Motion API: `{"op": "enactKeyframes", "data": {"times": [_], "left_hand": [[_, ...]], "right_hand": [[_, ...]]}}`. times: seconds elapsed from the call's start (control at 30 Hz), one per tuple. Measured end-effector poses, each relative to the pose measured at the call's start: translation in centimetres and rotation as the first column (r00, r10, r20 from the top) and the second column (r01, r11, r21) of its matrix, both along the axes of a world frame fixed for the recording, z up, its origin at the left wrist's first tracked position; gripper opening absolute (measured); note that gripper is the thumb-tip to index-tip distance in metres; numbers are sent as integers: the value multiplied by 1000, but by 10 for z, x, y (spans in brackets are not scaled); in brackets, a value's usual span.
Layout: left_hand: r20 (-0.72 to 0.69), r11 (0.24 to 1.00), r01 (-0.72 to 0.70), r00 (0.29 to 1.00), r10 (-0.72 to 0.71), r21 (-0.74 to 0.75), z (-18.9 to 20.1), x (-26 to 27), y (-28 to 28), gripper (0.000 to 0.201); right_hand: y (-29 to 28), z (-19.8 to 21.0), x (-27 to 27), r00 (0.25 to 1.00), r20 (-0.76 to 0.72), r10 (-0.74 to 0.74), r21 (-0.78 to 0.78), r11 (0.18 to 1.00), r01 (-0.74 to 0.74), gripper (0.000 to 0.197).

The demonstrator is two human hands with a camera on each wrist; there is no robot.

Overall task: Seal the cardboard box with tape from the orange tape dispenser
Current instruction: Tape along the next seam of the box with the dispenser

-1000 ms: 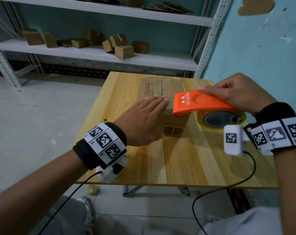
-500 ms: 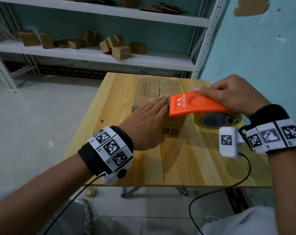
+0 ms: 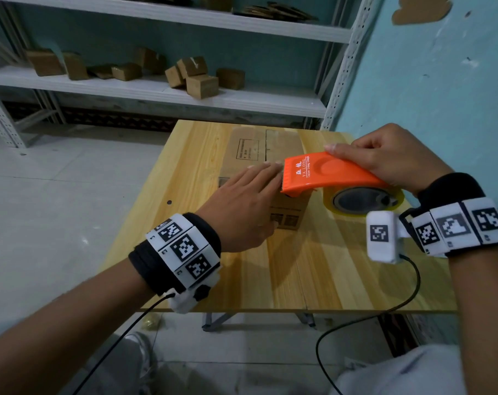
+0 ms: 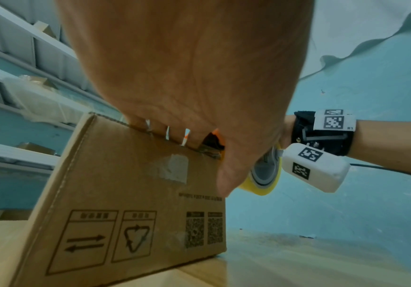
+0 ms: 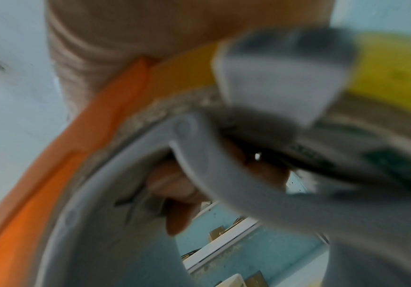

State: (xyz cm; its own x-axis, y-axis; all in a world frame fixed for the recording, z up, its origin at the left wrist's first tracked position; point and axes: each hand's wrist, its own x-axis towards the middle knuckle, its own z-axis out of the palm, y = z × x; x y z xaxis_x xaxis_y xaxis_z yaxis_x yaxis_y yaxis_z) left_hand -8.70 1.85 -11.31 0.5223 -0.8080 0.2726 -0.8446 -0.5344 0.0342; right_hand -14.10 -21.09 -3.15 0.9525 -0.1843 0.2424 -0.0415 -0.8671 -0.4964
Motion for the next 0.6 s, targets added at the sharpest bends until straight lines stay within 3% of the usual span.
{"op": "enactKeyframes", "data": {"times": [0.6], "left_hand": [[-11, 1000, 6, 1000, -5, 17, 2, 1, 5, 81]], "right_hand": [[-2, 1, -1, 1000, -17, -7, 32, 999, 8, 57]]}}
